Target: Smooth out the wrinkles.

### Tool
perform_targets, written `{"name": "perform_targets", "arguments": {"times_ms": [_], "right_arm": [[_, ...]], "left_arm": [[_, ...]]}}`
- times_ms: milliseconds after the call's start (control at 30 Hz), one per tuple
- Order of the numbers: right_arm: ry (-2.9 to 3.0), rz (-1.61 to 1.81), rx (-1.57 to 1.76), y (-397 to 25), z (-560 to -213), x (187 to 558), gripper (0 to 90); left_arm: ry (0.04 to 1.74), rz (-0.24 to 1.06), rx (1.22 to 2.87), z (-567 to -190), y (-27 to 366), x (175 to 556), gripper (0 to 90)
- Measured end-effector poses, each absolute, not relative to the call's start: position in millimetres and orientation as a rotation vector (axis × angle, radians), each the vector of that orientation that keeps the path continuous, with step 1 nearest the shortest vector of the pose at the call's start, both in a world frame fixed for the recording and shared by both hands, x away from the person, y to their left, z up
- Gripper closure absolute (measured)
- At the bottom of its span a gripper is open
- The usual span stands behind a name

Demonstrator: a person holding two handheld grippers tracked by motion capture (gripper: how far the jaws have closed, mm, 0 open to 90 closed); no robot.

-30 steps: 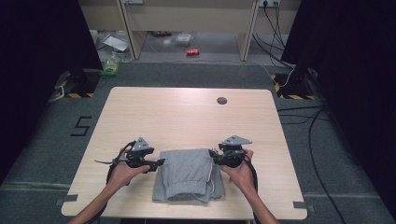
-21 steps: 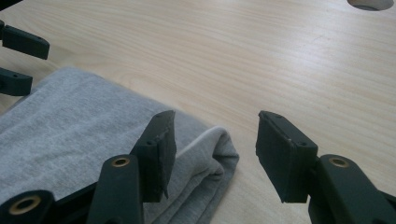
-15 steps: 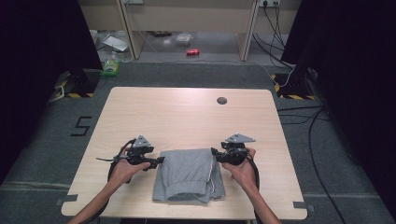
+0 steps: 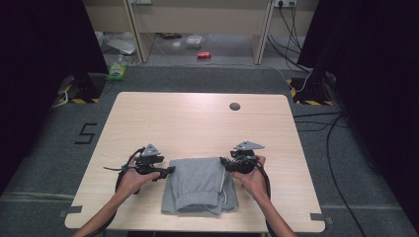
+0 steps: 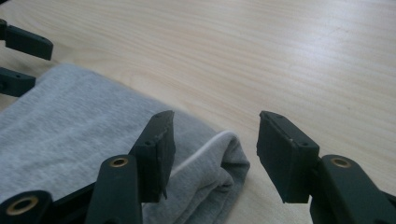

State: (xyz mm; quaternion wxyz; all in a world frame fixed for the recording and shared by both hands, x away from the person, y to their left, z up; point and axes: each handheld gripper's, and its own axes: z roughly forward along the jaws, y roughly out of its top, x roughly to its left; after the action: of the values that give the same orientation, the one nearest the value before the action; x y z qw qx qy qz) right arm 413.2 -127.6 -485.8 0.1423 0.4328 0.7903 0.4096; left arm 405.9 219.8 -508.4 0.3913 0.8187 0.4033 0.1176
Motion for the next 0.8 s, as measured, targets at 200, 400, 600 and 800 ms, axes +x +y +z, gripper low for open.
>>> {"name": "perform_targets", "arguments": {"times_ms": [200, 400, 600, 800], "right_arm": [[2.315, 1.143, 1.269, -130, -497, 415, 47.7], [2.344, 1.138, 1.296, -130, -509, 415, 48.3], [2.344, 1.172, 1.334, -132, -511, 414, 50.0], [2.350, 1.186, 1.347, -131, -511, 414, 56.4]], "left_arm": [[1.001, 0.311, 2.099, -514, 216, 406, 38.2], [0.981, 0.342, 2.101, -516, 215, 405, 40.3], [0.963, 0.358, 2.093, -517, 215, 403, 41.7], [0.930, 0.351, 2.096, -517, 212, 399, 52.9]]}}
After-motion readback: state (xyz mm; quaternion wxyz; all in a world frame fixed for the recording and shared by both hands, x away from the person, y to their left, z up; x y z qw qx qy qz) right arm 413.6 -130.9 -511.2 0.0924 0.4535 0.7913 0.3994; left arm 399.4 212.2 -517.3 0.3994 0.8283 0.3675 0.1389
